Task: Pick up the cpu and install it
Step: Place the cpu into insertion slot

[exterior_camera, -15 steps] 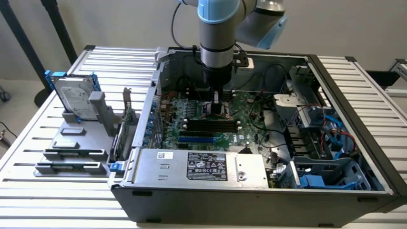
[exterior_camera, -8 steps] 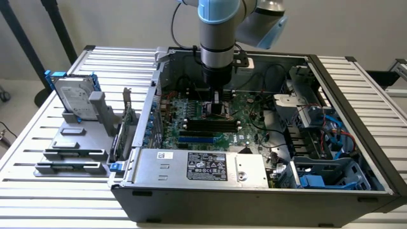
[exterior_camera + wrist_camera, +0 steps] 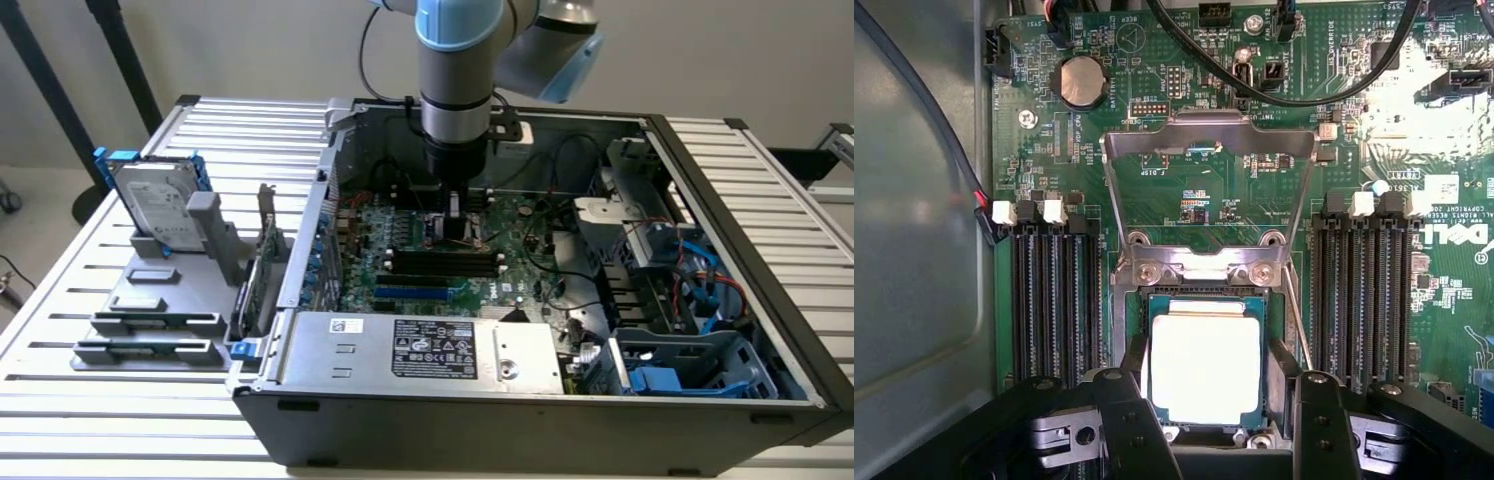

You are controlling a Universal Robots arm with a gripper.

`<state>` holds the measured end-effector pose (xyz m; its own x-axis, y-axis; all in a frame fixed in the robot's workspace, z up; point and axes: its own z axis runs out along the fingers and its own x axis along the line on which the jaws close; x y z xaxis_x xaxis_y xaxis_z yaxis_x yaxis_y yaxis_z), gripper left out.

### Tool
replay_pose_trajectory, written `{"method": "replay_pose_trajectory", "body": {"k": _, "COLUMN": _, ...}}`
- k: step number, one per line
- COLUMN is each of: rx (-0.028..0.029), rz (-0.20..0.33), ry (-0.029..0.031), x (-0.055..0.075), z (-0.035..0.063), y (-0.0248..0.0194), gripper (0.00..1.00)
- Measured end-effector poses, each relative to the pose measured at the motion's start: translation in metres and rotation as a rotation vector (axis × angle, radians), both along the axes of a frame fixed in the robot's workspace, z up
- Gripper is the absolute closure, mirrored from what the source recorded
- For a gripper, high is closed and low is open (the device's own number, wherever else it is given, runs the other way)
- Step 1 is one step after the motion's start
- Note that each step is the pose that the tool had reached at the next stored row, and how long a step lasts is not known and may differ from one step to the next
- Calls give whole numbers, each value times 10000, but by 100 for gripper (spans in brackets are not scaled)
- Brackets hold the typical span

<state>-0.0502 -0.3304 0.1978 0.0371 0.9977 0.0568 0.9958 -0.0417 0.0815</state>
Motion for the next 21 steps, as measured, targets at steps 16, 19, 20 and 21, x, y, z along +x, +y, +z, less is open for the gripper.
{"method": "replay_pose_trajectory", "body": {"k": 16, "rx": 10, "rz": 0, "ry": -4, "x": 1, "z": -13, "y": 2, "gripper": 45}}
{"method": "replay_pose_trajectory", "body": {"k": 19, "rx": 3, "rz": 0, "ry": -2, "x": 0, "z": -12, "y": 0, "gripper": 37}}
{"method": "replay_pose_trajectory", "body": {"k": 20, "rx": 0, "rz": 0, "ry": 0, "x": 0, "z": -11, "y": 0, "gripper": 37}}
{"method": "replay_pose_trajectory", "body": {"k": 21, "rx": 0, "rz": 0, "ry": 0, "x": 0, "z": -11, "y": 0, "gripper": 37}}
